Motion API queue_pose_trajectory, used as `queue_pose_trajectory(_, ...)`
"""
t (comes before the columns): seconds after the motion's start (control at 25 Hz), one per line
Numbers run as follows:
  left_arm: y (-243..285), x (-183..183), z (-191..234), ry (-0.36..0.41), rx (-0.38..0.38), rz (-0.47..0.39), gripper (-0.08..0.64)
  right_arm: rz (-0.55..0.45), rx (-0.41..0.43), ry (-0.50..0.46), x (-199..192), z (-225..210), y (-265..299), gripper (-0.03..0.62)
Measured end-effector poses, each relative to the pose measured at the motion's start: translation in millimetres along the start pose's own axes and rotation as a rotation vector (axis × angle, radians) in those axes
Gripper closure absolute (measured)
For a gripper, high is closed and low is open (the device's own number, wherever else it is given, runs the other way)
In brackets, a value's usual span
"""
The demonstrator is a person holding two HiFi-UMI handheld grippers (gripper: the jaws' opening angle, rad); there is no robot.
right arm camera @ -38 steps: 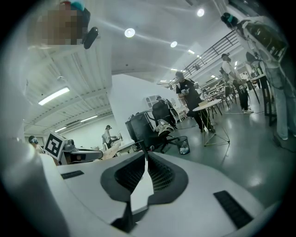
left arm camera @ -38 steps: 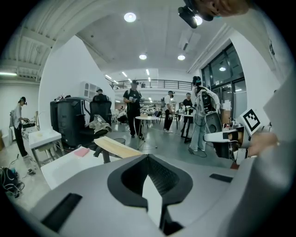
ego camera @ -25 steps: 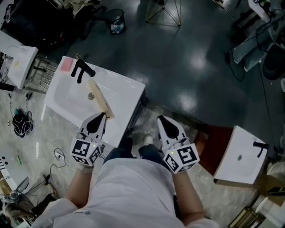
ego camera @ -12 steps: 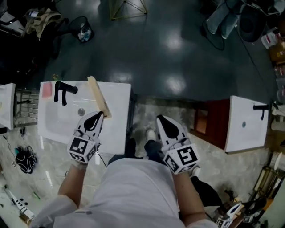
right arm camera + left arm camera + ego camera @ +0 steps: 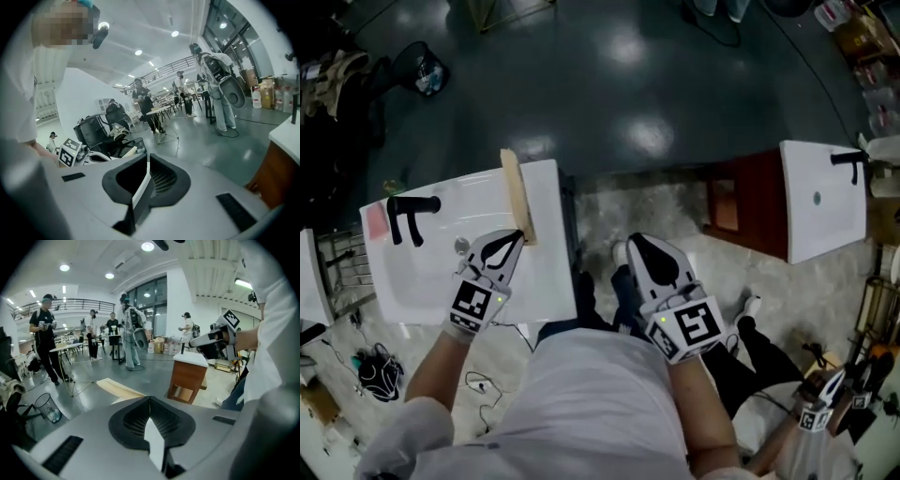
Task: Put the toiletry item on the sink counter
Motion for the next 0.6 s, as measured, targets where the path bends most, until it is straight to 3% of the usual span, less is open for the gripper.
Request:
queue_pose_trajectory(0.4,51,-30,-5,0.12,-0.116,0.069,0.541,0.044,-0.043,0.02,-31,7,24,0.563)
queue_pose_trajectory(0.6,70,-45,-12,0.131,-0.14,0.099,0.541,0.071,-0.047,0.014,-39,12,32,0.562)
Point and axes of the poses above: the fingertips, and each gripper's own axes: y forward along the fingers, z to its left, x out of its top, the point moved 7 cm from there along -y, backward along the fingers, and after that the axes turned 14 degrees about z, right-handed, at the moved point
